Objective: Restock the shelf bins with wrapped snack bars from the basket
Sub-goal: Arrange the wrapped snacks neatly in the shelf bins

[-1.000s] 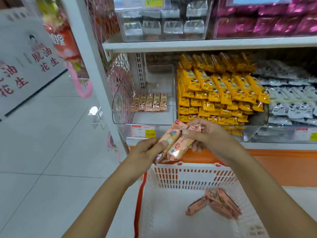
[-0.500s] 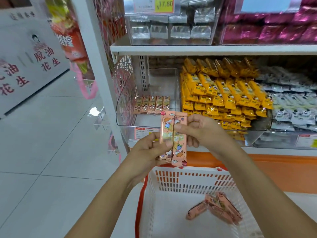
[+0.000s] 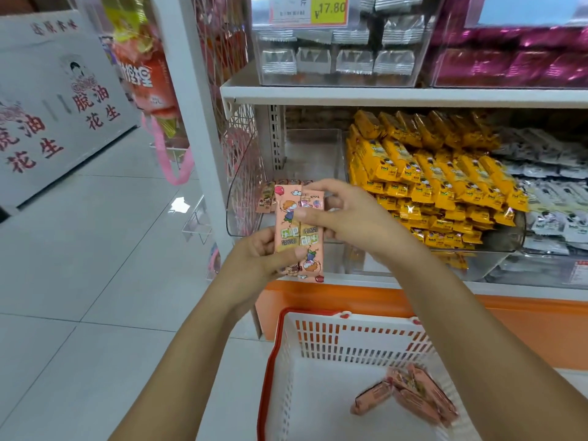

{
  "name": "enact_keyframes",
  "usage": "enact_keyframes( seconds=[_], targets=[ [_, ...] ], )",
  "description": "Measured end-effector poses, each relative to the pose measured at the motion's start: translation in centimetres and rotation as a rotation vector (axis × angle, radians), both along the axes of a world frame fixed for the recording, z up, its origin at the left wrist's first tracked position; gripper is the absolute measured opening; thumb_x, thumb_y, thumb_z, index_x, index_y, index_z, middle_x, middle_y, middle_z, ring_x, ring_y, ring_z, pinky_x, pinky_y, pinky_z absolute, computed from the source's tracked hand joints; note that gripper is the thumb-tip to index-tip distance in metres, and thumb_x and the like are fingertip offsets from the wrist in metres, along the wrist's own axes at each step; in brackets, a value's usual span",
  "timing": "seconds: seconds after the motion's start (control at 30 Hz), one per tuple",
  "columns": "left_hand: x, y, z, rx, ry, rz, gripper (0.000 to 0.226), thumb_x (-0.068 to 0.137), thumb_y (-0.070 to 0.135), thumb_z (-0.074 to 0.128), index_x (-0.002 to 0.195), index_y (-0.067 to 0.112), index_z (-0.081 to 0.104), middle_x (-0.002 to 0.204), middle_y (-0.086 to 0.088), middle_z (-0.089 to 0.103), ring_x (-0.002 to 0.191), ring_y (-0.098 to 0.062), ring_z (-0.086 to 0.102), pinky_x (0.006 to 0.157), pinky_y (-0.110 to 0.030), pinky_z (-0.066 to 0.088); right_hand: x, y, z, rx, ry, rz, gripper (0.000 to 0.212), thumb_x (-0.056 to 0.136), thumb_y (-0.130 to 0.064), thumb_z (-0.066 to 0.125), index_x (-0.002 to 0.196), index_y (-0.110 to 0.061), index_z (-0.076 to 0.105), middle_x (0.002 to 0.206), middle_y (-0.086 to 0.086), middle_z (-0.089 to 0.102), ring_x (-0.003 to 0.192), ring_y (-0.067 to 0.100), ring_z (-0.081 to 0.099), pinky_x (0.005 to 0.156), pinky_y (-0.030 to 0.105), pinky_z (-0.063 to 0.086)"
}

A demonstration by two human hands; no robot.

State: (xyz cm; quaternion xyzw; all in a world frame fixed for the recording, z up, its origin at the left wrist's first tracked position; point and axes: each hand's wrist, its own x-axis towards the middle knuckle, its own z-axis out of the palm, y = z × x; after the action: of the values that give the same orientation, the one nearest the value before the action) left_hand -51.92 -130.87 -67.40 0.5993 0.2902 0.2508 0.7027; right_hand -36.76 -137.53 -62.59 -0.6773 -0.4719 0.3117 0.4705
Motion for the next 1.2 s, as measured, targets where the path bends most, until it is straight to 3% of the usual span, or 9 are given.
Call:
enact_keyframes(
  seconds=[0.17,0.33,0.5,0.67,0.8,0.87,1.03,1.13,1.2],
  targets=[
    [0.4,1.4,-0.7,-0.293,-0.141,0.208,0.030,0.092,0.020,0.056,0.114,-0.001,0.061,0.105,-0.015,0.070,0.093,-0.024,0.068,0.079,-0.032,0.058,0.6,-0.4,0.9,0.231,0.227,-0.213,0.025,0.088,-0.016,0.068,0.099,-0.015,0.046,0.083,0.013,0.064,0.048,0.010,0.059,0.049,0.024,0.055],
    [1.1,1.0,-0.8,-0.363,-0.235,0.160,0.039,0.080,0.017,0.062,0.116,0.003,0.061,0.117,-0.015,0.066,0.105,-0.025,0.063,0.093,-0.038,0.052,-1.5,-0.7,-1.3,0.358,0.467,-0.291,0.020,0.095,-0.017,0.057,0.113,-0.012,0.051,0.103,0.009,0.066,0.076,0.019,0.073,0.066,0.026,0.060],
    [1.6,0.7,-0.4,-0.398,-0.355,0.193,0.047,0.085,0.017,0.058,0.129,0.002,0.054,0.122,-0.018,0.062,0.109,-0.028,0.061,0.086,-0.035,0.056,-2.3,0.5,-4.3,0.283,0.235,-0.326,0.015,0.089,-0.027,0.066,0.087,-0.014,0.060,0.081,0.002,0.072,0.066,0.008,0.068,0.054,0.021,0.052],
    [1.3,0.7,-0.3,-0.262,-0.226,0.160,0.033,0.089,0.016,0.057,0.122,0.012,0.059,0.111,-0.007,0.070,0.095,-0.021,0.069,0.083,-0.036,0.057,-2.0,0.6,-4.3,0.160,-0.257,-0.259,0.018,0.087,-0.036,0.067,0.091,-0.019,0.064,0.086,-0.012,0.062,0.074,-0.006,0.052,0.056,0.010,0.041],
    [1.7,0.7,-0.6,0.033,-0.028,0.231,0.026,0.089,0.006,0.061,0.111,0.019,0.063,0.100,-0.003,0.073,0.090,-0.017,0.070,0.076,-0.031,0.057,-2.1,1.5,-1.8,-0.029,-0.451,-0.132,0.043,0.081,-0.055,0.065,0.108,-0.026,0.051,0.088,-0.019,0.056,0.077,0.002,0.055,0.060,0.023,0.048],
    [1.8,1.0,-0.5,0.163,0.045,0.248,0.032,0.084,0.001,0.065,0.106,0.025,0.062,0.099,0.002,0.073,0.093,-0.016,0.069,0.079,-0.033,0.057,-2.1,2.4,-0.7,-0.078,-0.573,-0.113,0.053,0.078,-0.057,0.067,0.113,-0.021,0.049,0.098,-0.009,0.064,0.086,0.012,0.061,0.069,0.031,0.052],
    [1.8,2.0,0.5,0.275,0.076,0.280,0.032,0.075,0.000,0.073,0.095,0.021,0.060,0.083,0.009,0.071,0.082,-0.009,0.068,0.072,-0.022,0.056,-2.8,4.8,2.1,-0.190,-0.614,-0.025,0.053,0.077,-0.051,0.070,0.104,-0.016,0.041,0.089,-0.001,0.054,0.078,0.020,0.054,0.059,0.031,0.038],
    [1.2,2.7,0.5,0.447,0.132,0.284,0.038,0.080,0.020,0.075,0.116,0.021,0.061,0.107,0.013,0.070,0.098,-0.002,0.064,0.090,-0.025,0.051,-2.0,7.0,3.1,-0.200,-0.506,-0.058,0.032,0.083,-0.040,0.067,0.078,-0.016,0.047,0.062,-0.007,0.055,0.056,0.008,0.051,0.047,0.024,0.038],
    [0.4,3.2,-0.3,0.673,0.396,0.373,0.046,0.087,0.029,0.067,0.131,0.022,0.055,0.124,0.016,0.058,0.113,-0.004,0.056,0.096,-0.024,0.041,-0.6,9.7,2.5,-0.290,-0.494,-0.065,0.032,0.084,-0.037,0.065,0.067,-0.016,0.049,0.054,-0.006,0.057,0.050,0.008,0.048,0.045,0.022,0.036]
  ],
)
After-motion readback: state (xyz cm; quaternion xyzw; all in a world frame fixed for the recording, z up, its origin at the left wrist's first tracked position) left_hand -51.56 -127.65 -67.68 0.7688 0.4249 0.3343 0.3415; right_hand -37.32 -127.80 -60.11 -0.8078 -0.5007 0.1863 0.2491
